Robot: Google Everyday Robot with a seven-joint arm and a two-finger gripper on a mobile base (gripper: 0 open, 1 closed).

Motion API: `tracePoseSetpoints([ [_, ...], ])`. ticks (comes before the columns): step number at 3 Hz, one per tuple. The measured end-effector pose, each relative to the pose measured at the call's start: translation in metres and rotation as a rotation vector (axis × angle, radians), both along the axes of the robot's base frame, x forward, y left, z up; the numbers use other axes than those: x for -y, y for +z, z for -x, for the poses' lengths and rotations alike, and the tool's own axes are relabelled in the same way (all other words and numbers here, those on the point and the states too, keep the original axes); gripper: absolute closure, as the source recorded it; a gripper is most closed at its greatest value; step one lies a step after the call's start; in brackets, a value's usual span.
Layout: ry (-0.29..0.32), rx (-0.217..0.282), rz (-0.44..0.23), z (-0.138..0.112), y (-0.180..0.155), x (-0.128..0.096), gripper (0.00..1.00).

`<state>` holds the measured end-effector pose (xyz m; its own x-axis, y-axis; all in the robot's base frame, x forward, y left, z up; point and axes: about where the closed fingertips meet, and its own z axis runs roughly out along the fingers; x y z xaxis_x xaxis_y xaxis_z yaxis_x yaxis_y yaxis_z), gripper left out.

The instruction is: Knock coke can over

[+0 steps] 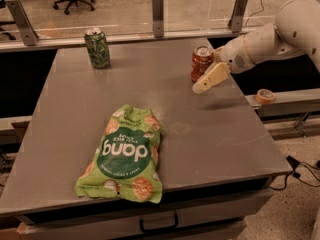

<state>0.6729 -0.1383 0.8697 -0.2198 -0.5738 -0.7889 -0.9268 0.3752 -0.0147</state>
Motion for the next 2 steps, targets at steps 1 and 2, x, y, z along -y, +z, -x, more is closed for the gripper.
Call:
tracePoseSetpoints([
  [1, 0.113, -0.041, -0.100, 0.028, 0.014, -0.045, 0.00],
  [2, 0.268, -0.049, -0.186, 0.075, 0.047, -0.089, 0.00],
])
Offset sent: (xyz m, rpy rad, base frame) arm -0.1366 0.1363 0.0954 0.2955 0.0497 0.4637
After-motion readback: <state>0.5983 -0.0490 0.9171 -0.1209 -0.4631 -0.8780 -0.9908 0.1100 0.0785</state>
